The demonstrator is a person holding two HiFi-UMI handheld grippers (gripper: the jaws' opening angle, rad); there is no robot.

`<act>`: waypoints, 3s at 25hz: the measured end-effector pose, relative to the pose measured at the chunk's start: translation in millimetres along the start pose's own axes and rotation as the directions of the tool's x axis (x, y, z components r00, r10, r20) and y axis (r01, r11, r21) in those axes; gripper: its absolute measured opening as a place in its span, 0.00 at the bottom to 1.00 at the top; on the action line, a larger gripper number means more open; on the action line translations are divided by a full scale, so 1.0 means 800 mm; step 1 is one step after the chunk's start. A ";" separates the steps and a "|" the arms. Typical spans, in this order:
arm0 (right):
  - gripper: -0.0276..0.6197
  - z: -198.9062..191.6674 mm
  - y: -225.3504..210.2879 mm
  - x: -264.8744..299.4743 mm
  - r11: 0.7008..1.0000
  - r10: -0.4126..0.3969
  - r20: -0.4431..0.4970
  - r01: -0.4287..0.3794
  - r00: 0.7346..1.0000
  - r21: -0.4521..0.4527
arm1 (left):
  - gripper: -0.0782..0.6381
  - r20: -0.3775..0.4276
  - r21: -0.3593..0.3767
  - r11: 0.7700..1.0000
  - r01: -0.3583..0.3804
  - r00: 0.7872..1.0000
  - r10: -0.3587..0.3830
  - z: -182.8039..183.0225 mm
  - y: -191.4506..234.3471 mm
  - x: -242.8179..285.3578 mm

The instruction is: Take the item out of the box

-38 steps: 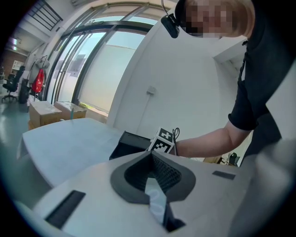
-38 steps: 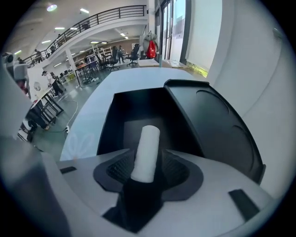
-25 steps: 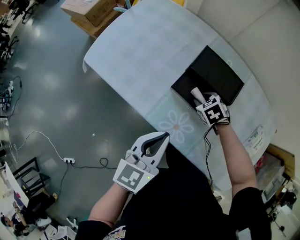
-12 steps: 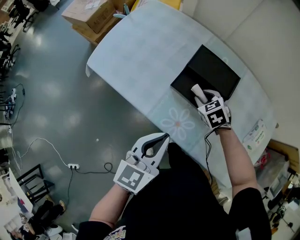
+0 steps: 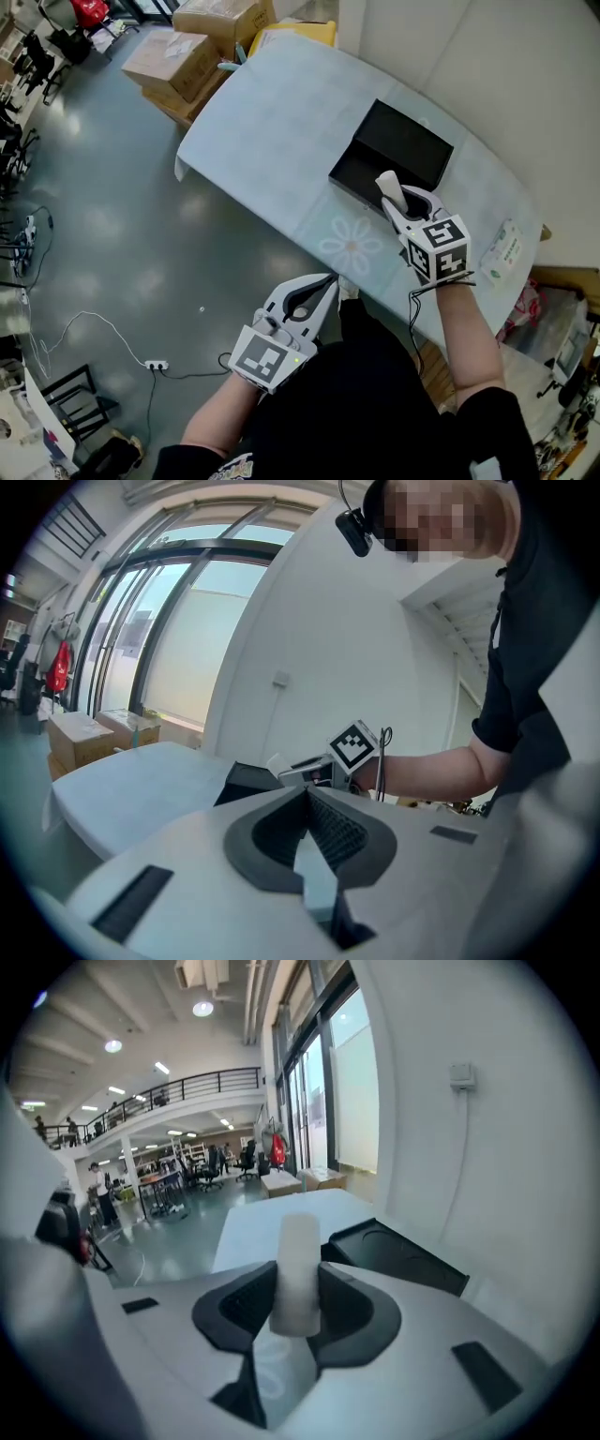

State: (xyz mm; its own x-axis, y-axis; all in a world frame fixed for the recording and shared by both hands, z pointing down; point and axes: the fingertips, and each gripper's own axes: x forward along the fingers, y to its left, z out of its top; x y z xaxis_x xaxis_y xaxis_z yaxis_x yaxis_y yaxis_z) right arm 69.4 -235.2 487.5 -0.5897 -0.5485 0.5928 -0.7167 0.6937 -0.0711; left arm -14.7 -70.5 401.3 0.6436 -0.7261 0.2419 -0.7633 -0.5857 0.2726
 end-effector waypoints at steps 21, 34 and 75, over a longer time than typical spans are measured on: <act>0.26 0.016 0.179 -0.176 0.992 -0.070 0.273 0.038 0.959 0.122 | 0.12 0.055 0.092 0.989 0.116 0.991 -0.122 0.011 -0.048 -0.112; 0.26 -0.017 0.255 -0.204 0.989 -0.065 0.265 0.027 0.962 0.143 | 0.12 0.046 0.100 0.984 0.149 0.987 -0.155 -0.011 -0.041 -0.137; 0.26 -0.036 0.271 -0.230 0.983 -0.009 0.327 -0.053 0.945 0.178 | 0.12 0.012 0.092 0.987 0.132 0.991 -0.133 -0.026 -0.063 -0.105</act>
State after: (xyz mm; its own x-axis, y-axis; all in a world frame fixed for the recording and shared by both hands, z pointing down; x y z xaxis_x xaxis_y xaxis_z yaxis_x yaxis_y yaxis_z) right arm 33.2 29.0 386.0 -0.6727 -0.6772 0.2982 -0.7396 0.6273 -0.2440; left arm -29.4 27.5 386.9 0.7389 -0.6458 0.1920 -0.6738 -0.7069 0.2154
